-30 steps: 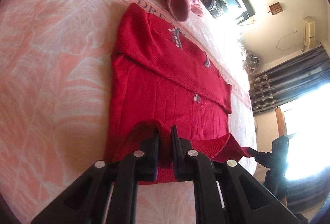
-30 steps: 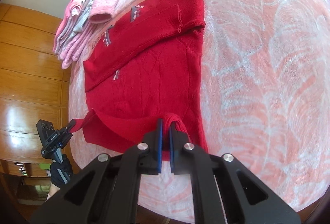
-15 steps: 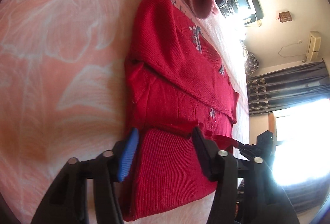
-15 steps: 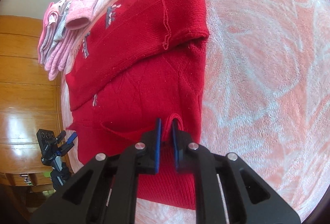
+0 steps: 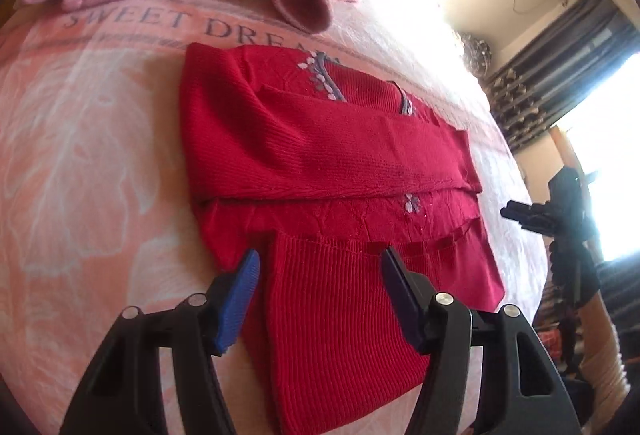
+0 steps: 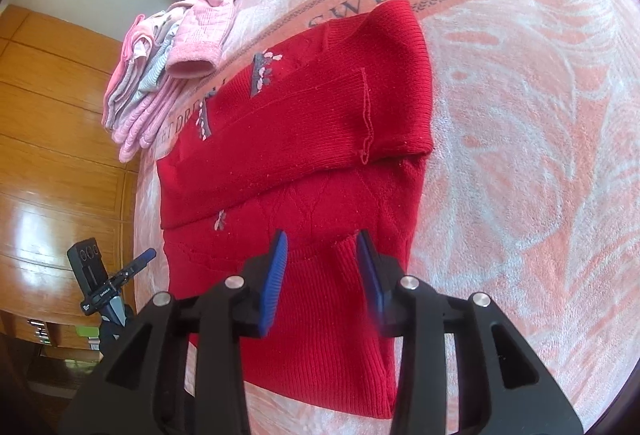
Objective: Fold small clothes
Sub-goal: 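Fold the held hem up over the folded sleeves, release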
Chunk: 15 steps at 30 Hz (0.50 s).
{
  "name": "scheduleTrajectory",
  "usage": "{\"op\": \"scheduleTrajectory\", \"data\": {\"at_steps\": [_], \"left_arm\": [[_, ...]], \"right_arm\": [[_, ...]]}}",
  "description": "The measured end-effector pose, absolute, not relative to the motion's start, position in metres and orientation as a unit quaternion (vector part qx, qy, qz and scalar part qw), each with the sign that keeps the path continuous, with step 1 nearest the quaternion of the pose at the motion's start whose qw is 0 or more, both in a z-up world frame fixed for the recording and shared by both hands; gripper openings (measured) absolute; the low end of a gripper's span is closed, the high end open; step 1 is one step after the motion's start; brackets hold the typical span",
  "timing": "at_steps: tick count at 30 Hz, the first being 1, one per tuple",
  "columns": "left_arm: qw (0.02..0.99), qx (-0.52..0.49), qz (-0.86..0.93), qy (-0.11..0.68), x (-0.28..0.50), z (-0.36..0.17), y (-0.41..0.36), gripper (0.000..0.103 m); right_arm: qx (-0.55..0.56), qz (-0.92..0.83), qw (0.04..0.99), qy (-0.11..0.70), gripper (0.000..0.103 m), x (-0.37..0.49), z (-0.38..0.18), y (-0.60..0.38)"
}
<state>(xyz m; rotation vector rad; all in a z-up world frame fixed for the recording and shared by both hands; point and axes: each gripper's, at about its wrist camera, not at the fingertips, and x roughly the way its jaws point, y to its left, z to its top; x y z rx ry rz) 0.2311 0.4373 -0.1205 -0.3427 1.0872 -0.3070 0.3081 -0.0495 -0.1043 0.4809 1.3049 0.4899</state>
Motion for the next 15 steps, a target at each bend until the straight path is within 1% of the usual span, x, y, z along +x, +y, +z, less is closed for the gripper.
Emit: {"op": "scheduleTrajectory", "data": {"at_steps": [3,8,10,11,12,13,14,15], "left_arm": [[0.829,-0.125,-0.13,0.529,0.238,-0.133,0.427,0.066],[0.824,-0.105,-0.13,0.541,0.248,-0.148,0.418,0.066],[0.826,-0.095,-0.133,0.539,0.249,-0.151,0.415,0.064],[0.828,-0.09,-0.132,0.537,0.249,-0.15,0.413,0.056],[0.829,-0.09,-0.136,0.535,0.249,-0.15,0.413,0.041],[0.83,-0.094,-0.137,0.532,0.248,-0.149,0.414,0.035],[0.831,-0.106,-0.141,0.528,0.247,-0.147,0.415,0.026],[0.831,-0.12,-0.149,0.523,0.245,-0.145,0.416,0.02]], "right_arm": [[0.207,0.232,0.738,0.599,0.037,0.309,-0.109,-0.042],[0.197,0.235,0.733,0.607,0.038,0.312,-0.122,-0.039],[0.197,0.233,0.732,0.609,0.038,0.314,-0.127,-0.04],[0.197,0.234,0.732,0.609,0.038,0.314,-0.128,-0.041],[0.197,0.237,0.732,0.608,0.038,0.315,-0.129,-0.042],[0.196,0.242,0.731,0.607,0.038,0.315,-0.129,-0.042],[0.193,0.248,0.731,0.606,0.038,0.316,-0.129,-0.041],[0.186,0.252,0.731,0.606,0.041,0.316,-0.128,-0.039]]}}
